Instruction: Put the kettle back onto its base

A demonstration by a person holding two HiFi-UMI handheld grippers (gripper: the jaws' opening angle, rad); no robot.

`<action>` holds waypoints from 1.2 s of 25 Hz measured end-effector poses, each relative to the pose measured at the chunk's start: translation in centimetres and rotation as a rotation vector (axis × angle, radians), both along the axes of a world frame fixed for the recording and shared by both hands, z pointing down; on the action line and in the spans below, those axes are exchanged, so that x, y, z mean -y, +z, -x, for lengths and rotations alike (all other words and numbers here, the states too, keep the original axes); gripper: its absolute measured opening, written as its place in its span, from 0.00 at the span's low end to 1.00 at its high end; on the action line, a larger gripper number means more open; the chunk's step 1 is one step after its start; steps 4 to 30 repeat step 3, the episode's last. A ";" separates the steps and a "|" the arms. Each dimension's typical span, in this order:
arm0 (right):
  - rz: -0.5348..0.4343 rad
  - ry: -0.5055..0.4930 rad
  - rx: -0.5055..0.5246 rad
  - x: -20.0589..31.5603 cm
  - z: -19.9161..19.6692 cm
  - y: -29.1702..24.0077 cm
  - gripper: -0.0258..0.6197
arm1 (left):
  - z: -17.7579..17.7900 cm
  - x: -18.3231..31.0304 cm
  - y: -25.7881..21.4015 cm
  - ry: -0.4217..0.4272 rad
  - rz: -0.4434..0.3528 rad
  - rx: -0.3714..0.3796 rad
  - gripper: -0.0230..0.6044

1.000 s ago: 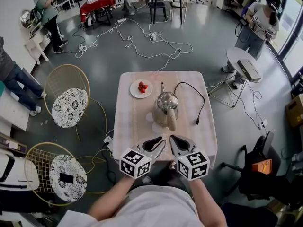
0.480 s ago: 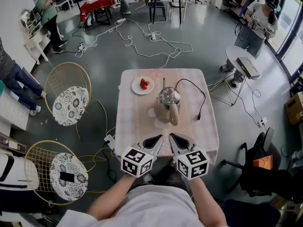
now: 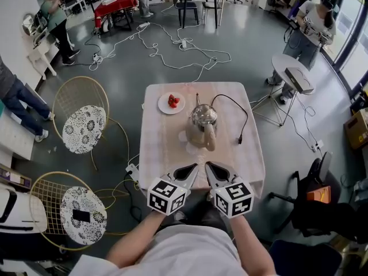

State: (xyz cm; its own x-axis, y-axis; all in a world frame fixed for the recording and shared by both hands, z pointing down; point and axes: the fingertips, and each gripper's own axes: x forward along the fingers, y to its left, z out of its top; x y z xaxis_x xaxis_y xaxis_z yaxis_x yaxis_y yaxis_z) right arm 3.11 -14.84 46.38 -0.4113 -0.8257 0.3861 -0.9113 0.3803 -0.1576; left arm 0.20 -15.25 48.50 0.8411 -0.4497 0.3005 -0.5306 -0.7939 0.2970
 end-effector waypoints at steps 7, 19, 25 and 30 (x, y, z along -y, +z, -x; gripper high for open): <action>0.004 -0.001 0.001 -0.1 0.1 0.1 0.05 | 0.0 -0.1 0.1 0.003 0.001 0.004 0.05; 0.004 -0.001 0.001 -0.1 0.1 0.1 0.05 | 0.0 -0.1 0.1 0.003 0.001 0.004 0.05; 0.004 -0.001 0.001 -0.1 0.1 0.1 0.05 | 0.0 -0.1 0.1 0.003 0.001 0.004 0.05; 0.004 -0.001 0.001 -0.1 0.1 0.1 0.05 | 0.0 -0.1 0.1 0.003 0.001 0.004 0.05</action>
